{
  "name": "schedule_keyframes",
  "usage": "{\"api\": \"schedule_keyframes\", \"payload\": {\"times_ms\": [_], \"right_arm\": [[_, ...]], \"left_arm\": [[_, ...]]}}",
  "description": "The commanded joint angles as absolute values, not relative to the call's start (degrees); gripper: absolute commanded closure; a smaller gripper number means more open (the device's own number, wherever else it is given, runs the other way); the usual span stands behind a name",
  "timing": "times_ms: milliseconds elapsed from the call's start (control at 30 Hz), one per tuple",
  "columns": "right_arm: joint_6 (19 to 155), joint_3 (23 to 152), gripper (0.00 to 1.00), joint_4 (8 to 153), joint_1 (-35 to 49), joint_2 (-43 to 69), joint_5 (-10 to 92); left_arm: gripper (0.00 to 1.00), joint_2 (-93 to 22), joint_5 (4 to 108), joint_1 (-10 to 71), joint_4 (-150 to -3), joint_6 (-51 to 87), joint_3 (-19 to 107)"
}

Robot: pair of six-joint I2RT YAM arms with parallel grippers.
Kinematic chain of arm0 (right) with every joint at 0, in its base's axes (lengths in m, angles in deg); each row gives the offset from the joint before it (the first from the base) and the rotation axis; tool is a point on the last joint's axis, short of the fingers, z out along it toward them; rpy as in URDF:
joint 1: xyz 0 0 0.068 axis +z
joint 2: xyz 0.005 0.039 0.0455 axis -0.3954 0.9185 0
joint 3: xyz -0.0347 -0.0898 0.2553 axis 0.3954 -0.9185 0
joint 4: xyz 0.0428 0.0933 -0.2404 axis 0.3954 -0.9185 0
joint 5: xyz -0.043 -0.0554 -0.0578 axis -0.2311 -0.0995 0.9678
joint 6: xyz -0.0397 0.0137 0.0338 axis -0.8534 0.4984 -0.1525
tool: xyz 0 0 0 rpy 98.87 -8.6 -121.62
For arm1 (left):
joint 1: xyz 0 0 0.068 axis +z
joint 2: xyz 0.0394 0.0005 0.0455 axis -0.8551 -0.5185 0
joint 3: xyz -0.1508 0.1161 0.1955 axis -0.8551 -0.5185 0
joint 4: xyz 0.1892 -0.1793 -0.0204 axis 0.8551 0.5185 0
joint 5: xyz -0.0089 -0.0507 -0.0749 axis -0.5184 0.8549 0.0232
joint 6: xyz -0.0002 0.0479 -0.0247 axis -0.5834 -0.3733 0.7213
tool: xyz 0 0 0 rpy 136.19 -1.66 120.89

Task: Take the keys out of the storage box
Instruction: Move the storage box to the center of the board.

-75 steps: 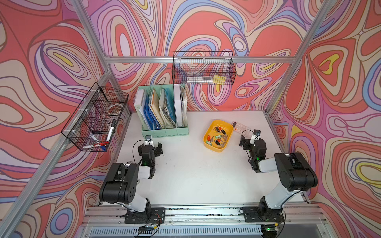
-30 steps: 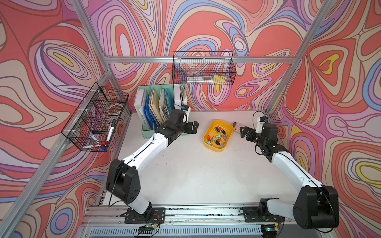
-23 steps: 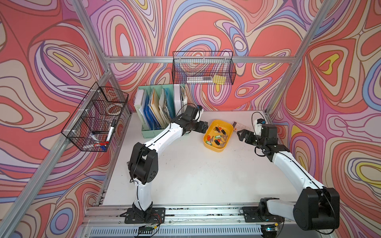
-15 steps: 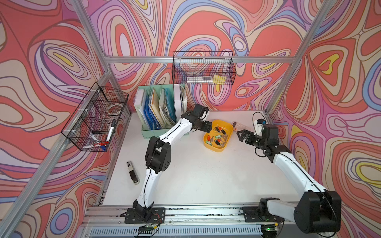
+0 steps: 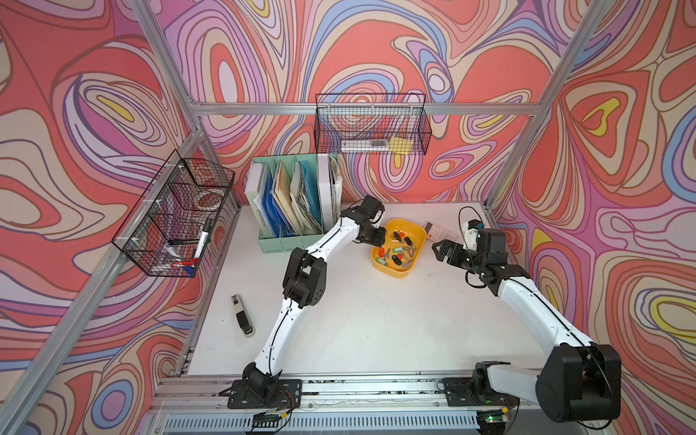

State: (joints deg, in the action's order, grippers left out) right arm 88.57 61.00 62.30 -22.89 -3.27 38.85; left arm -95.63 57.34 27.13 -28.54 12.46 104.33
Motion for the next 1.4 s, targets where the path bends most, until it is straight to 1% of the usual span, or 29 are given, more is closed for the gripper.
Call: {"api": "schedule_keyframes", "payload": {"times_ms": [0, 167, 267, 433, 800, 900, 1067, 1367], "right_arm": [[87.7, 62.8, 0.02, 62.0, -22.9, -2.0, 39.6], [86.5, 63.2, 0.02, 61.5, -23.0, -1.6, 39.7], [85.7, 63.4, 0.02, 61.3, -22.9, -1.6, 39.7], [85.1, 63.8, 0.02, 61.3, -22.9, -1.3, 39.5], [84.9, 63.8, 0.02, 62.4, -22.9, -2.4, 37.8], [84.6, 63.4, 0.02, 62.9, -22.9, -2.9, 37.5], [85.2, 62.5, 0.02, 64.5, -23.0, -3.4, 36.9], [86.2, 62.1, 0.02, 66.4, -23.0, -3.2, 33.6]], "left_arm": [[0.68, -97.0, 55.7, 26.8, -26.6, 11.8, 106.3], [0.89, -97.1, 54.6, 26.8, -26.2, 12.7, 106.2], [1.0, -96.4, 53.8, 26.8, -25.5, 12.8, 105.9], [1.0, -93.2, 52.7, 26.8, -26.0, 12.7, 102.4], [1.0, -79.6, 51.6, 27.2, -32.8, 13.8, 83.8], [1.0, -74.5, 49.2, 27.3, -35.6, 14.3, 75.6], [1.0, -64.2, 45.7, 28.0, -44.0, 17.6, 57.7], [1.0, -47.0, 42.2, 29.2, -48.0, 23.5, 32.7]]}}
